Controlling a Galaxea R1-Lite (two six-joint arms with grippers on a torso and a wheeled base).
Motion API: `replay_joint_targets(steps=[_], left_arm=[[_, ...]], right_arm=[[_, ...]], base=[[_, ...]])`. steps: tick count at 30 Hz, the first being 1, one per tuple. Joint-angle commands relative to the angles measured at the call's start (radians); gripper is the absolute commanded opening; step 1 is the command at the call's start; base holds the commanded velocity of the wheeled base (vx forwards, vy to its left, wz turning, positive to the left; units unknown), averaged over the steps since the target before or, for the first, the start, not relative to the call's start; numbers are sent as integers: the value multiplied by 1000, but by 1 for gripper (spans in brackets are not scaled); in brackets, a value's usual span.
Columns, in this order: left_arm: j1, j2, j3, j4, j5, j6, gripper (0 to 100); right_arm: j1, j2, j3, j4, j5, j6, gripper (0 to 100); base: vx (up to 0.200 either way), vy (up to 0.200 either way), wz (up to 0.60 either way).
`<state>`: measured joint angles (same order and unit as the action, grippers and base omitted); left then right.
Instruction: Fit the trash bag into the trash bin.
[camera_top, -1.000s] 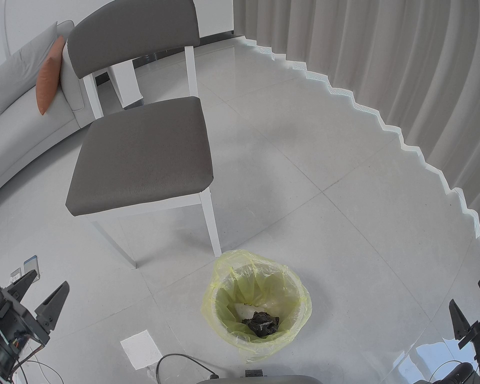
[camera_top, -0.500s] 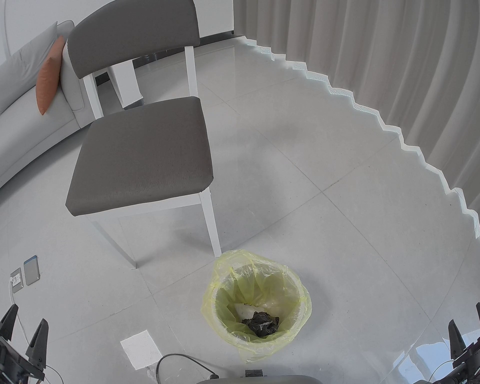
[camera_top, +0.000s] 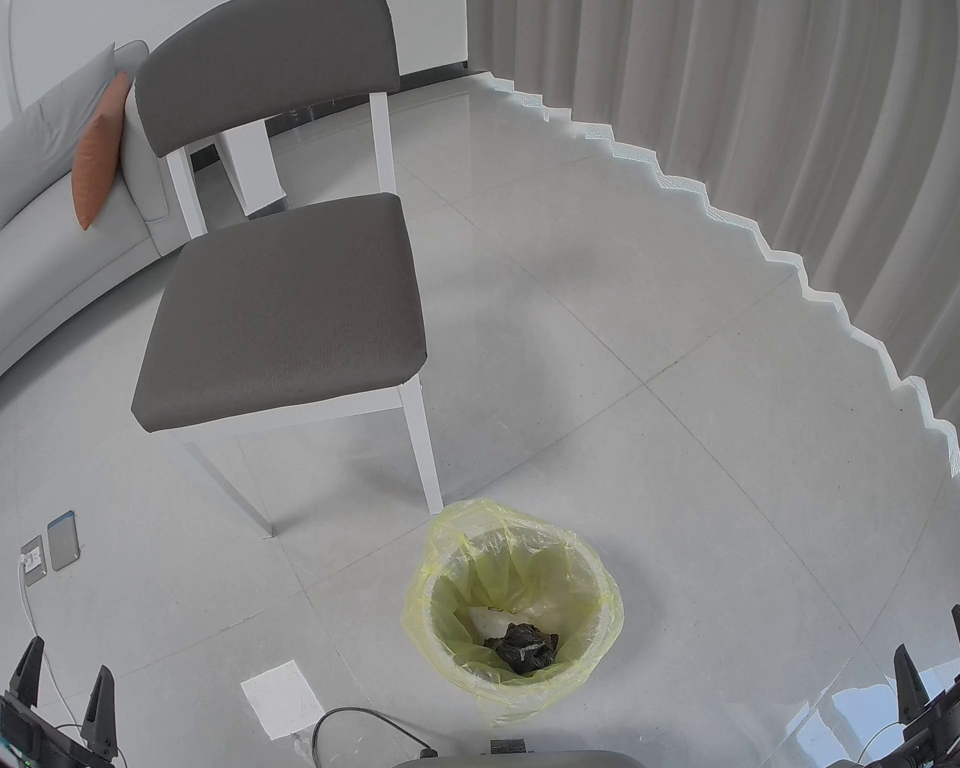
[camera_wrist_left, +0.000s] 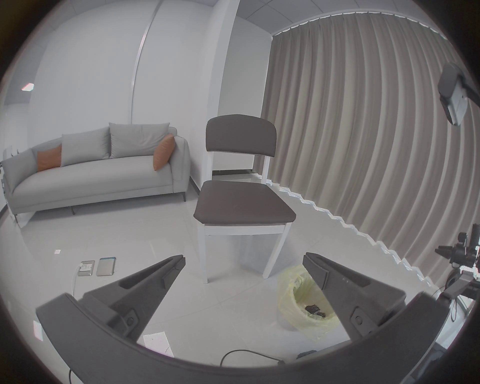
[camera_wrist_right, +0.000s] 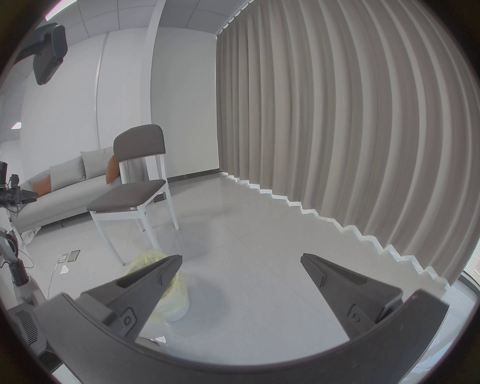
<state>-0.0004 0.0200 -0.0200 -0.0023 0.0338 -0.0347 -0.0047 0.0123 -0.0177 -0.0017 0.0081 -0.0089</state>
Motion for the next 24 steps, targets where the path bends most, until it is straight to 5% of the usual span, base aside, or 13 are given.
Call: replay_joint_targets(steps=[1, 24], left_arm=[[0, -17, 20, -1, 0, -1, 100], [0, -18, 20, -1, -2, 22, 100]], right_arm=[[0, -2, 18, -1, 6, -2, 100], [2, -2, 18, -1, -10, 23, 100]], base=[[0, 0, 0], [0, 0, 0]])
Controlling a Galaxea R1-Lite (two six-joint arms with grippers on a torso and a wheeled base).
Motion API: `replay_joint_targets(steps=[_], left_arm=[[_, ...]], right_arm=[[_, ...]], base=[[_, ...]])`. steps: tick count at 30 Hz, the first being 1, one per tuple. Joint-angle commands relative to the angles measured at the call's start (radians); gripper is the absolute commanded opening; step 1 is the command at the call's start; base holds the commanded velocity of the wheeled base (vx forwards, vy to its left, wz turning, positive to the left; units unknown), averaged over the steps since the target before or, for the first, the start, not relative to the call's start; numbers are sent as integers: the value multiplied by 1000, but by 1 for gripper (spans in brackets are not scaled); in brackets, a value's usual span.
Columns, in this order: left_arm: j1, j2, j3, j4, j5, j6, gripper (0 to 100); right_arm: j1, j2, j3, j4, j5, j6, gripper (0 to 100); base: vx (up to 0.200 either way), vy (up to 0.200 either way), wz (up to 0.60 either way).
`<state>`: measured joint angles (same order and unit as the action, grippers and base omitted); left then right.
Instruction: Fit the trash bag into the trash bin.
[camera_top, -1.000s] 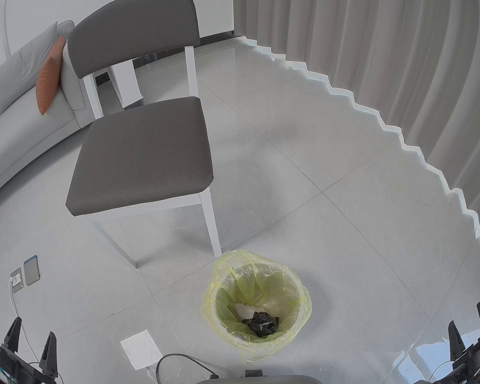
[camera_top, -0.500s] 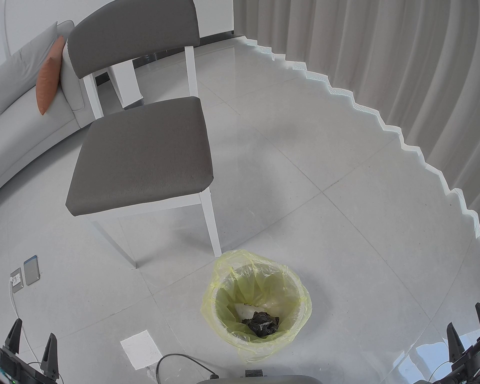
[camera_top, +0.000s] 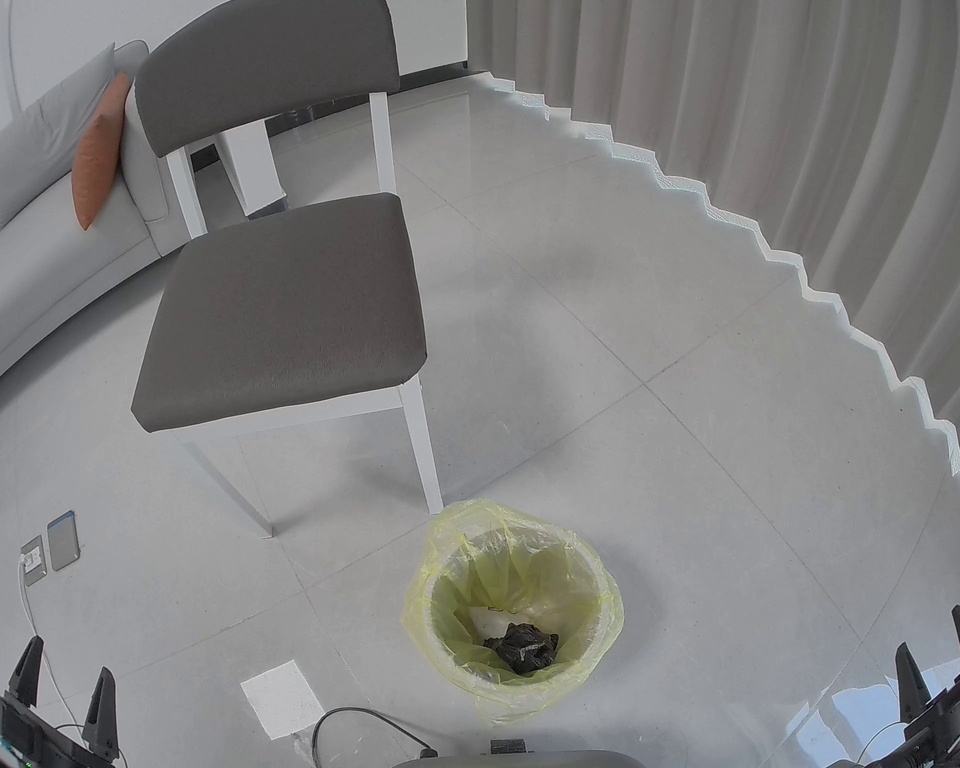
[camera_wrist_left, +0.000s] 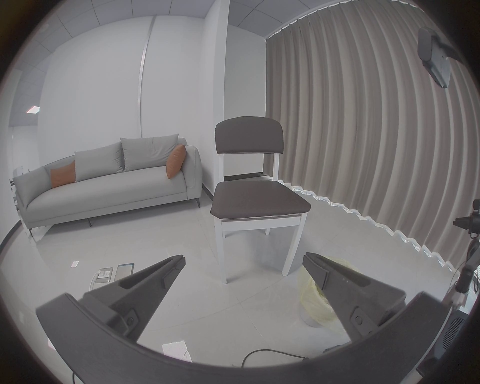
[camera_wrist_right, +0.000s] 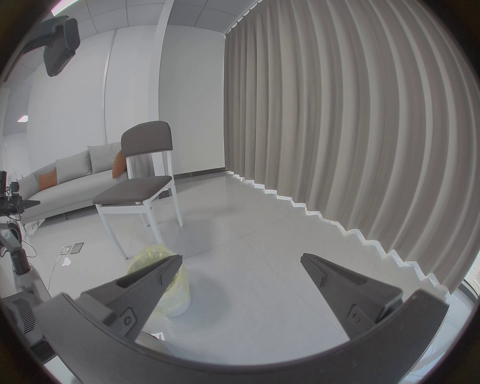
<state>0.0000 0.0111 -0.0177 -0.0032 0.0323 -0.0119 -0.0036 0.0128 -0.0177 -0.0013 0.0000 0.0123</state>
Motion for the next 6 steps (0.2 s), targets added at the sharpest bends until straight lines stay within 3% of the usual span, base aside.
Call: replay_joint_targets(steps=[1, 6], left_arm=[[0, -10, 18, 0, 0, 0, 100], [0, -10, 18, 0, 0, 0, 100]], right_arm=[[1, -2, 18, -2, -2, 1, 100], [1, -2, 18, -2, -3, 8, 100]], base=[[0, 0, 0], [0, 0, 0]])
